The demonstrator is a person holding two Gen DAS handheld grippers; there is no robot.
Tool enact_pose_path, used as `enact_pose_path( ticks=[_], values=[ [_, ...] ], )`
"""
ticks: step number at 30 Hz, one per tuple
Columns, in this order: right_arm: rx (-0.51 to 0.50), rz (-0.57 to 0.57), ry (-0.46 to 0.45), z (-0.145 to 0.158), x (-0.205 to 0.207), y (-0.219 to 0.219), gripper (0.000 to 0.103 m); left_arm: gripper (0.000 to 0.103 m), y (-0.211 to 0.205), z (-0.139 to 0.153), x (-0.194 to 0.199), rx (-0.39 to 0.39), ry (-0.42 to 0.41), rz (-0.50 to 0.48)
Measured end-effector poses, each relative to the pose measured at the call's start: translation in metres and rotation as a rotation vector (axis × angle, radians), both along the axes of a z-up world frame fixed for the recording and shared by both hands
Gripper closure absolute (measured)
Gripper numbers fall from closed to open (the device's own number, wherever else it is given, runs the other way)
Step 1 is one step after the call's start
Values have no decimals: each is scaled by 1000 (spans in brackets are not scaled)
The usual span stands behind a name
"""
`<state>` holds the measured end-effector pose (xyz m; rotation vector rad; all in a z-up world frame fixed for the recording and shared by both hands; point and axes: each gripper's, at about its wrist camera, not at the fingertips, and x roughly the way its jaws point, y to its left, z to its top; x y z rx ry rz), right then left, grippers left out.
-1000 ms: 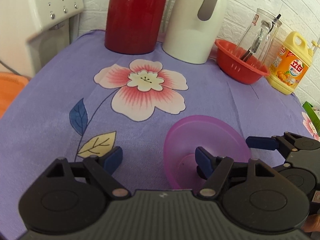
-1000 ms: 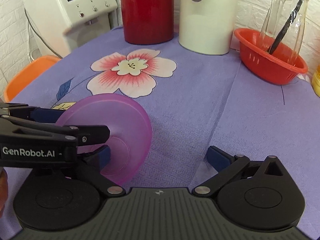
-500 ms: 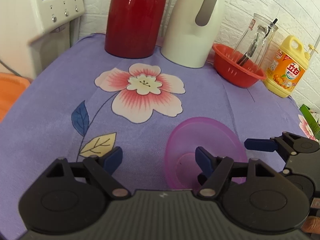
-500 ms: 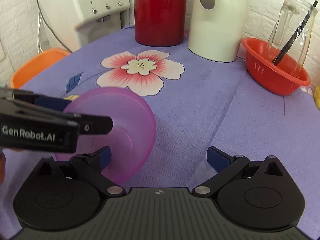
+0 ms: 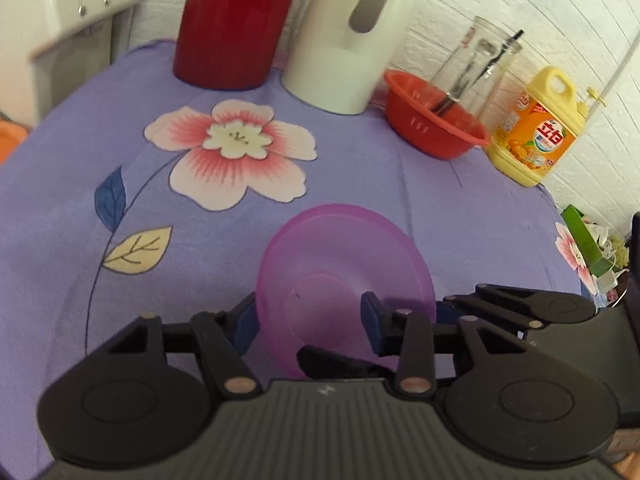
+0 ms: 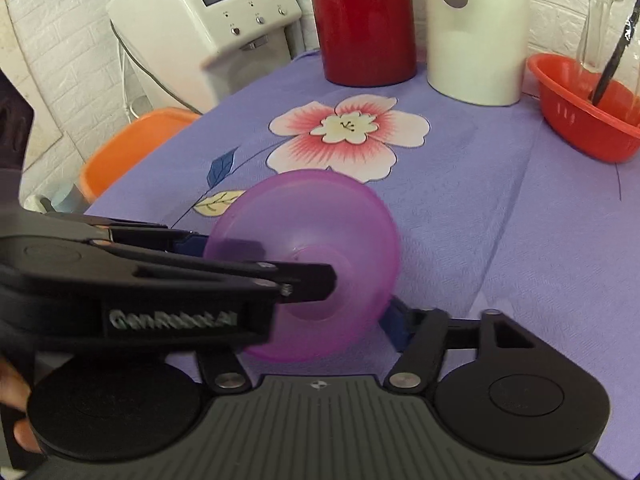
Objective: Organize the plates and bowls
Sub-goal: 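Carry the pink bowl into the white bowl with the left tool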
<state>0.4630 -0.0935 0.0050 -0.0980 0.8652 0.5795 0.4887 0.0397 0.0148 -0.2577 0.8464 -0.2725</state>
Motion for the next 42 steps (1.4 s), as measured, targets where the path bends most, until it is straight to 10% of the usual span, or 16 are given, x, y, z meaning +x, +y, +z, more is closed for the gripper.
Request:
enact_pose_path(
  ticks=[18,32,42],
  values=[
    [-89,-119,-44,53,-140,-76,0,63,-83,48,-137,-104,-27,-184],
    [-120,-257,-33,33,-266,-138,0,62,-153,26,-256,-125,20,-366],
    [1,-375,-159,35,-293,-173,0,35,-131,45,-263,-87,-117,-307]
  ],
)
